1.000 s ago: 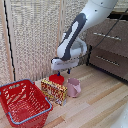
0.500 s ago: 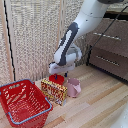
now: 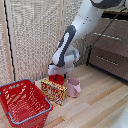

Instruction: Move your gripper in the direction of the red bowl and clutch it softly. Cautiously raise the red bowl up from the surface. Hover the red bowl above the basket and gently bring it down inside. Let go of the gripper's grasp when the red bowl is within the basket.

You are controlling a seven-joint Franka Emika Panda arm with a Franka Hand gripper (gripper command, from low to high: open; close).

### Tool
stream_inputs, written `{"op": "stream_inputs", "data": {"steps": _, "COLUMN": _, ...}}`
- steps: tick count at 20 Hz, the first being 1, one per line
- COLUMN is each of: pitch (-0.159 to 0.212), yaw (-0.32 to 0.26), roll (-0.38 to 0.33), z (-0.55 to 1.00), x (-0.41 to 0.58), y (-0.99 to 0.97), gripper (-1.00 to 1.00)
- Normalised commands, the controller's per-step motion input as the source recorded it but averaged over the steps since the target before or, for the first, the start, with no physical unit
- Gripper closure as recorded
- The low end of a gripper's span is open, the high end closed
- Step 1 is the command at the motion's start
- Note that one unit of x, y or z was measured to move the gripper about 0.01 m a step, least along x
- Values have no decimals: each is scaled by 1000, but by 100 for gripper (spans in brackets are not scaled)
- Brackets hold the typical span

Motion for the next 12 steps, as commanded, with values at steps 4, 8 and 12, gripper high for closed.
{"op": "stream_inputs", "data": {"steps": 4, "pitch": 0, "yaw": 0, "roll": 0, "z": 0, "x": 14, "y": 3, "gripper": 100}}
{"op": "stream_inputs", "data": {"steps": 8, "pitch": 20, "yaw": 0, "roll": 0, "z": 125, "x": 66, "y": 2, "gripper": 100}}
{"op": "stream_inputs", "data": {"steps": 12, "pitch": 105, "yaw": 61, "roll": 0, "z": 268, "x": 81, "y": 10, "gripper": 100}}
